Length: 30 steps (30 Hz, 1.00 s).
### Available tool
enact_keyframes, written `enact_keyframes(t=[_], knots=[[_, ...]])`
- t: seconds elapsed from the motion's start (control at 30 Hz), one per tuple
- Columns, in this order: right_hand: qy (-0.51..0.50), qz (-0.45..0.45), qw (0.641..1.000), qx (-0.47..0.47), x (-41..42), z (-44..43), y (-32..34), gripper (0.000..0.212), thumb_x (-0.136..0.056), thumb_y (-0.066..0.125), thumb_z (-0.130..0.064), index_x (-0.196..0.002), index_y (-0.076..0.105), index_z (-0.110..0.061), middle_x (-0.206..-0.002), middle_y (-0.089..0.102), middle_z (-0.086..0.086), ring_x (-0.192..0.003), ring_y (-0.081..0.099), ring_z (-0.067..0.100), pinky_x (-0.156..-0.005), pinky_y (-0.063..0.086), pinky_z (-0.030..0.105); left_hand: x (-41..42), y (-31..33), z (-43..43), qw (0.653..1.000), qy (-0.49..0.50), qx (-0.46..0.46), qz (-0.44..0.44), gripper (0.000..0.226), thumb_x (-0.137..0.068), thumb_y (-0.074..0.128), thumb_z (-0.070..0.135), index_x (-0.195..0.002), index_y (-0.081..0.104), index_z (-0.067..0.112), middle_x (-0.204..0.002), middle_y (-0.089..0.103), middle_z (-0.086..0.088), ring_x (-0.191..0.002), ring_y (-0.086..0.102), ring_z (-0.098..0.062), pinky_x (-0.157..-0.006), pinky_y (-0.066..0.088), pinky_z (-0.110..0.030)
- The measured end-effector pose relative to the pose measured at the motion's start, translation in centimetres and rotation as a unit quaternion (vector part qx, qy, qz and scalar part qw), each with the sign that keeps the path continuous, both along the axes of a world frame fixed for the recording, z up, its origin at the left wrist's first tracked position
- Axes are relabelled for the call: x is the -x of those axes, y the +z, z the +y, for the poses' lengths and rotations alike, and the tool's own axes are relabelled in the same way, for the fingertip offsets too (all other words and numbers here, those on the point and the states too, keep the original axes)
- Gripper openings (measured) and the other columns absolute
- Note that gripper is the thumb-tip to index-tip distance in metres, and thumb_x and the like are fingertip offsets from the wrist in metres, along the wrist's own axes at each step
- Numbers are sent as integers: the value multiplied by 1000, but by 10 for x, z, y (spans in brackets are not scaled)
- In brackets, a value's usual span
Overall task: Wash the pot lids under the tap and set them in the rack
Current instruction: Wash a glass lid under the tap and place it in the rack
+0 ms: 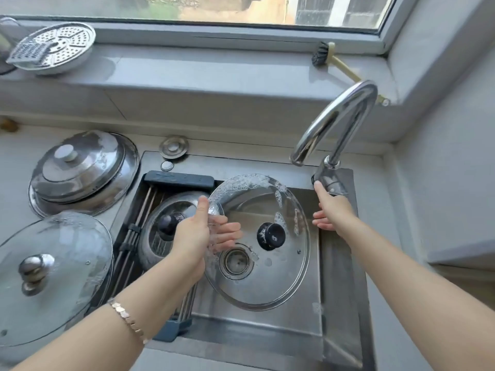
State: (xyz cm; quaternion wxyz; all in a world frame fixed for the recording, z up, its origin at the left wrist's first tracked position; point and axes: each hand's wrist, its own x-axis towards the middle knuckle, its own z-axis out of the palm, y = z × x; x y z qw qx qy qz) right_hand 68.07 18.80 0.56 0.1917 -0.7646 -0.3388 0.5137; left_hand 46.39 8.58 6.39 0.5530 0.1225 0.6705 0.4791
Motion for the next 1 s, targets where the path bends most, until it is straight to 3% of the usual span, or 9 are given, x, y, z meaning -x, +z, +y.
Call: enact_keyframes(t=[0.2, 0.3, 0.37, 0.5, 0.63, 0.83, 0.9, 0.93, 1.0], knots=[[-7, -49, 997, 50, 6, 12, -6, 44, -98, 25, -30, -118, 48, 1, -76, 61, 13, -50, 55, 23, -39, 36, 20, -3, 4, 9, 999, -33, -10, -24, 49, -97, 29, 50, -65, 42, 14, -73, 48, -6, -50, 52, -17, -39, 32, -20], [-26, -60, 997, 40, 7, 11, -5, 41, -99, 21, -26, -110, 48, 1, -95, 65, 21, -37, 53, 21, -25, 26, 10, -3, 3, 12, 999, -45, -13, -13, 50, -97, 30, 50, -65, 42, 13, -68, 52, -8, -53, 52, -18, -43, 32, -22], [-34, -60, 997, 25, 6, 9, -6, 35, -99, 22, -24, -97, 47, 0, -89, 63, 20, -27, 50, 17, -25, 27, 11, -4, 2, 14, 998, -52, -16, -31, 49, -96, 30, 51, -65, 40, 14, -76, 44, -4, -59, 43, -16, -42, 29, -22], [-4, -87, 996, -10, -1, 4, -15, 42, -96, 23, -22, -71, 49, 2, -74, 63, 16, -46, 51, 22, -47, 38, 27, -7, 1, 17, 998, -57, -12, -29, 50, -96, 30, 51, -65, 41, 13, -79, 47, -11, -64, 43, -18, -41, 32, -22], [9, -92, 995, -22, -6, 2, -21, 44, -92, 25, -20, -65, 53, 1, -58, 59, 9, -49, 51, 21, -65, 44, 36, -9, 1, 17, 998, -56, -9, -21, 50, -96, 31, 51, -65, 43, 13, -76, 54, -16, -62, 48, -21, -40, 34, -21], [2, -91, 995, -32, -9, -1, -19, 44, -91, 28, -19, -68, 56, 5, -61, 58, 12, -51, 50, 23, -74, 50, 39, -9, 0, 17, 999, -39, -2, -22, 51, -96, 32, 51, -66, 46, 11, -66, 60, -17, -66, 53, -24, -50, 38, -27], [-10, -91, 996, -11, -5, -1, -15, 43, -92, 29, -22, -85, 59, 8, -74, 62, 16, -62, 56, 27, -79, 51, 41, -9, 2, 18, 999, -38, -3, -22, 52, -96, 31, 50, -69, 48, 10, -68, 64, -16, -59, 60, -24, -46, 45, -24], [-6, -121, 993, -2, -2, -2, -12, 44, -93, 30, -25, -103, 56, 9, -91, 62, 20, -79, 59, 32, -86, 47, 41, -9, 3, 18, 999, -35, -6, -20, 52, -97, 30, 50, -71, 49, 9, -64, 67, -13, -54, 65, -21, -45, 48, -22], [18, -197, 979, -43, 11, -14, 0, 50, -95, 37, -32, -128, 40, 5, -128, 44, 23, -118, 43, 36, -100, 34, 39, -8, 5, 18, 1000, -21, -11, -18, 52, -98, 30, 48, -72, 50, 7, -54, 69, -8, -48, 68, -16, -43, 50, -19]])
